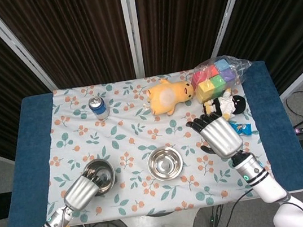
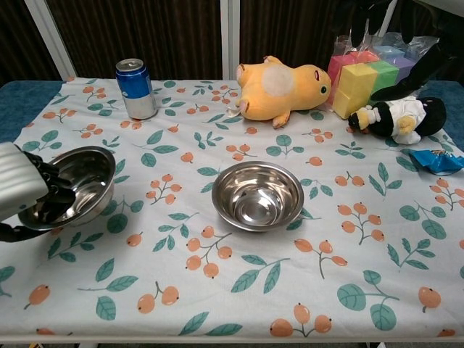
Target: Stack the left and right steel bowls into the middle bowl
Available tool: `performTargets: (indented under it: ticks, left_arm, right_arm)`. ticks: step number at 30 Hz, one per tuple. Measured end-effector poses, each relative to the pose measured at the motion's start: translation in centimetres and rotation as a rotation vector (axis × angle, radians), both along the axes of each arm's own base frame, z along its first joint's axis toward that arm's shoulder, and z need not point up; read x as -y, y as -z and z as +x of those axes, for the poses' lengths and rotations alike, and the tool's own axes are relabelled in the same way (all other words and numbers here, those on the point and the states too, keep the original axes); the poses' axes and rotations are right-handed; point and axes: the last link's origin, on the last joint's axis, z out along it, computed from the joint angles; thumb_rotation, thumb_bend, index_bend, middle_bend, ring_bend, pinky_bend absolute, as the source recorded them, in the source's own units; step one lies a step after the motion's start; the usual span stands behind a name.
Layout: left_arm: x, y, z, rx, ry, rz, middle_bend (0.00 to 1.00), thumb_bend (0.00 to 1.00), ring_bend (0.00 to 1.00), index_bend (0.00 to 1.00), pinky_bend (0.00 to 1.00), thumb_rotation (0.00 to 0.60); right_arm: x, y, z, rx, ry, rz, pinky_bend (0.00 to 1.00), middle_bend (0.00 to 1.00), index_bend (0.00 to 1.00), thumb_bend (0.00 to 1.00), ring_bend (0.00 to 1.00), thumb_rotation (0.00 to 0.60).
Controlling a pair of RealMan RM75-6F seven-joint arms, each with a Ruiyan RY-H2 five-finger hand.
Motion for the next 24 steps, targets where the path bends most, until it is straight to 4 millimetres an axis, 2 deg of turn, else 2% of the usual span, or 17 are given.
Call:
performTargets:
  ticks: [7, 12, 20, 24]
  left_arm:
    - [-2.1, 1.2, 4.7, 0.018, 0.107, -0.037, 0.71, 0.34, 0.61, 0.69, 0.69, 0.600]
    - [-3.1, 3.0, 8.5, 0.029, 0.184, -0.083, 0.71, 0.34, 0.61, 0.69, 0.69, 0.600]
    - [-4.6, 5.7, 12.2, 0.016, 0.231, -0.142, 0.71, 0.34, 0.61, 0.70, 0.69, 0.600]
    - [-6.2, 6.4, 14.2, 0.014, 0.255, -0.134, 0.71, 0.34, 0.61, 0.69, 0.69, 0.600]
  right_arm:
    - [-0.3, -1.1, 0.9, 0.030, -0.024, -0.026, 0.50, 0.40, 0.31, 0.00, 0.35, 0.600]
    - [-0.3, -2.4, 0.7, 0.045, -0.020, -0.056, 0.50, 0.40, 0.31, 0.00, 0.35, 0.600]
    - [0.0, -4.6, 0.0, 0.071, -0.004, -0.106, 0.50, 0.40, 0.31, 0.00, 0.35, 0.600]
    - [0.3, -5.8, -0.2, 0.092, -0.003, -0.127, 0.50, 0.40, 0.31, 0.00, 0.35, 0.600]
